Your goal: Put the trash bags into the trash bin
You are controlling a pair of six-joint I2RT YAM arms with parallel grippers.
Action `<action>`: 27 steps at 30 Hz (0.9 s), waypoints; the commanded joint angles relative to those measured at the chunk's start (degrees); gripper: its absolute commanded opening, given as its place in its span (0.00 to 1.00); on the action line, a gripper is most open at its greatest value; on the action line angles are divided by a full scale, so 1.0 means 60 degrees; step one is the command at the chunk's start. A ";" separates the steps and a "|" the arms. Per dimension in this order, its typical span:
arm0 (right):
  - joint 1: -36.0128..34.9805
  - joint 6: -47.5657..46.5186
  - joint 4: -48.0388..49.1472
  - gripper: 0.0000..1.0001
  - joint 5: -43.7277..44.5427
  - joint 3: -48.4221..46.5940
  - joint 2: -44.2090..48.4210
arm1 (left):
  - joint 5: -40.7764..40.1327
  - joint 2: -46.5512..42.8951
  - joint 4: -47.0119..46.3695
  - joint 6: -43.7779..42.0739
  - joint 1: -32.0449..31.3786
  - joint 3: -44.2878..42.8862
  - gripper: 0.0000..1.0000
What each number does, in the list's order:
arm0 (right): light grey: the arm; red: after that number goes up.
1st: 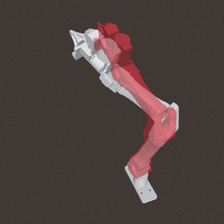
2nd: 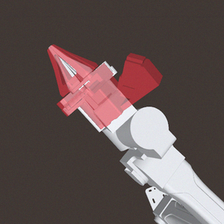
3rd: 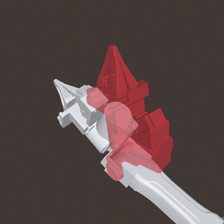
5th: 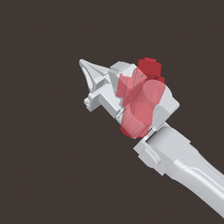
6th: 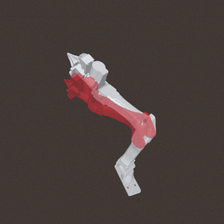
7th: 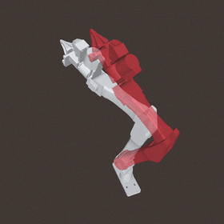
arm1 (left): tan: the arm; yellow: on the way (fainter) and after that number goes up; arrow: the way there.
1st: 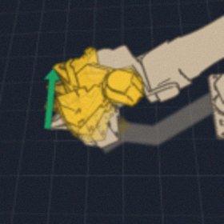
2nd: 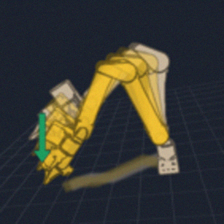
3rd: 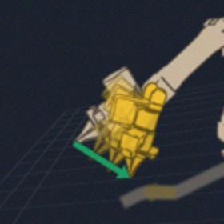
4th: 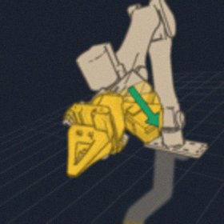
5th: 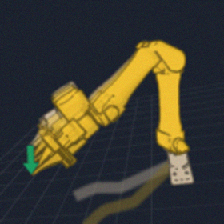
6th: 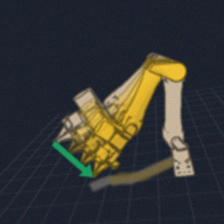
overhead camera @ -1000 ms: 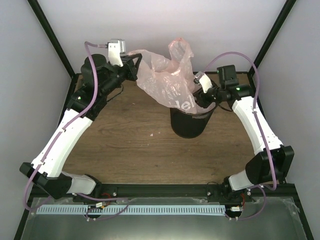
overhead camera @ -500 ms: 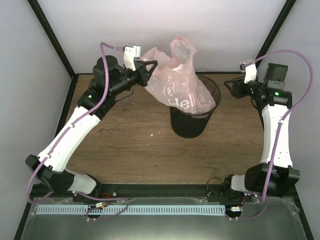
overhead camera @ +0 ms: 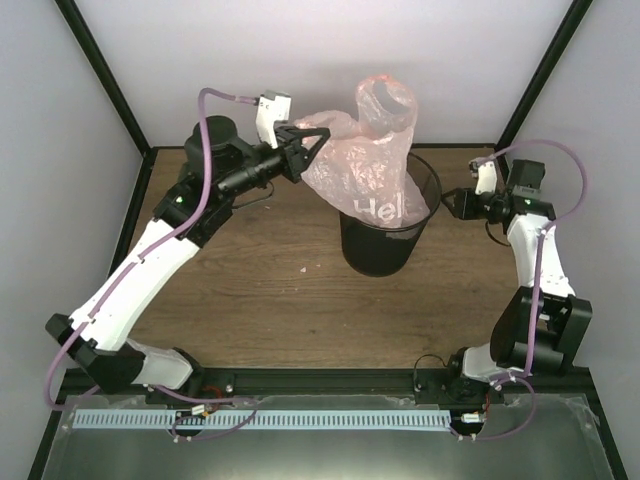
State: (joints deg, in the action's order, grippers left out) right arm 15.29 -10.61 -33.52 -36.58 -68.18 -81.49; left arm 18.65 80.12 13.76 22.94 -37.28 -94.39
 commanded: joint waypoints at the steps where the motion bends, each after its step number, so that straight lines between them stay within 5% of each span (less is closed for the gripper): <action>1: -0.0158 -0.0385 0.0291 0.42 -0.1497 0.0505 0.0011 | -0.0152 -0.0809 0.0007 -0.0083 -0.0027 0.0259 0.04; 14: -0.2402 -0.2266 -0.0472 0.43 -0.2569 0.1964 0.1386 | -0.0208 -0.0858 -0.0313 -0.0054 -0.0027 0.1837 0.04; 22: -0.2363 -0.2864 -0.1145 0.45 -0.2233 0.2155 0.2047 | -0.0023 -0.0566 -0.0607 0.0114 -0.0027 0.2404 0.04; 27: -0.0888 -0.2207 -0.0806 0.44 -0.2197 0.1393 0.1546 | 0.0347 -0.0452 -0.0754 0.0402 -0.0044 0.2374 0.04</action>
State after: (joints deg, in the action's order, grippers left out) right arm 3.38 -25.91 -39.40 -50.09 -54.92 -70.37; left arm 18.52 76.95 12.05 23.83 -37.28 -80.20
